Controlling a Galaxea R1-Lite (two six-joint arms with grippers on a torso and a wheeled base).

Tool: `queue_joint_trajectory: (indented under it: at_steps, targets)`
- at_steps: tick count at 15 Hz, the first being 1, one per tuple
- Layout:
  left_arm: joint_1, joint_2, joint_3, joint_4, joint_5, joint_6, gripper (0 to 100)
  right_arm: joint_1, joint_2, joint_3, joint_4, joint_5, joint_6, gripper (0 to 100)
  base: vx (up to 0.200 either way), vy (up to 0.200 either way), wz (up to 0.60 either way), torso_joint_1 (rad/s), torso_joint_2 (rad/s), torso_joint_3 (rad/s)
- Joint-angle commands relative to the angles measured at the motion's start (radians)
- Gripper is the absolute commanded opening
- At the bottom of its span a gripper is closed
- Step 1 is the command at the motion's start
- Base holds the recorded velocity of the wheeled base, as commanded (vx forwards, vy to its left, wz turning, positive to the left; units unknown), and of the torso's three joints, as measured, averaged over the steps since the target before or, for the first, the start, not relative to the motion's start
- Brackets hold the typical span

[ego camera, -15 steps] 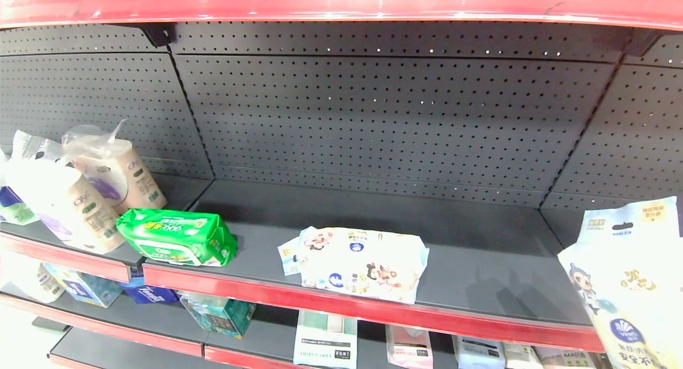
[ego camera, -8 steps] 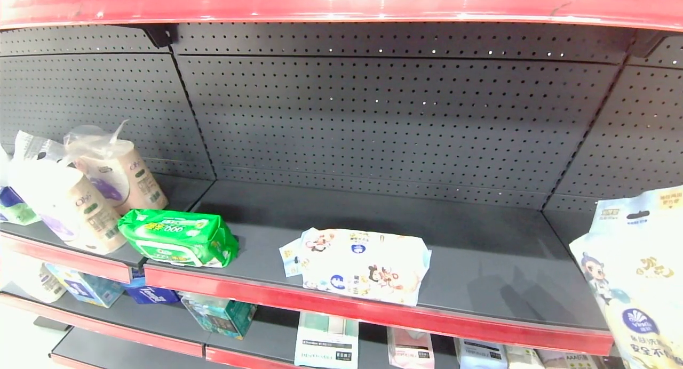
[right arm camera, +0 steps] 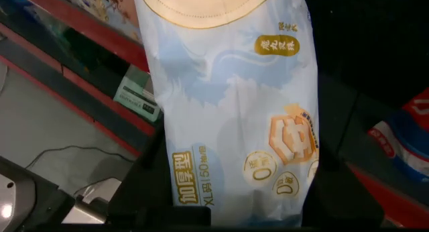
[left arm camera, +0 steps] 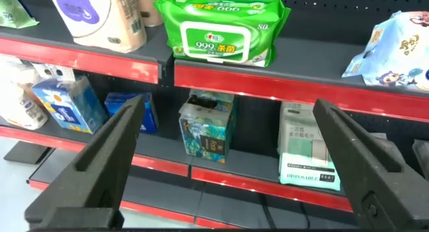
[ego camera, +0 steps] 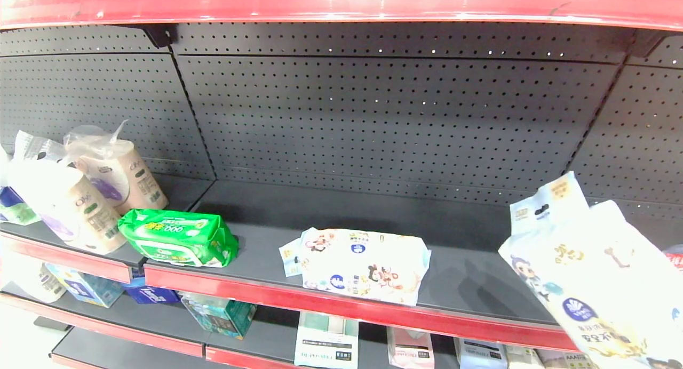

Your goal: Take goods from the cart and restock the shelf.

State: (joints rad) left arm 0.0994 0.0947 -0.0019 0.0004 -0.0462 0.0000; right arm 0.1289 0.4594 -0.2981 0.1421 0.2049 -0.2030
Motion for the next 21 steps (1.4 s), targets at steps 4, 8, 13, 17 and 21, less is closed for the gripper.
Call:
queue_joint_trajectory:
  at_steps: [4,8,13,17,21]
  targets:
    - [0.0,0.002,0.0,0.0,0.0,0.0,100,0.041,0.467,-0.032,-0.248,-0.001,-0.007,0,0.0,0.0,0.0,0.0,0.0,0.0]
    - [0.0,0.002,0.0,0.0,0.0,0.0,100,0.026,0.591,-0.072,-0.262,-0.016,-0.007,0,0.0,0.0,0.0,0.0,0.0,0.0]
    - [0.0,0.002,0.0,0.0,0.002,0.0,100,-0.008,0.828,-0.219,-0.279,-0.015,-0.01,0,0.0,0.0,0.0,0.0,0.0,0.0]
    - [0.0,0.002,0.0,0.0,0.002,0.0,100,-0.009,0.975,-0.312,-0.325,-0.01,-0.036,0,0.0,0.0,0.0,0.0,0.0,0.0]
    - [0.0,0.002,0.0,0.0,0.0,0.0,100,-0.008,1.138,-0.348,-0.473,0.047,-0.098,0,0.0,0.0,0.0,0.0,0.0,0.0]
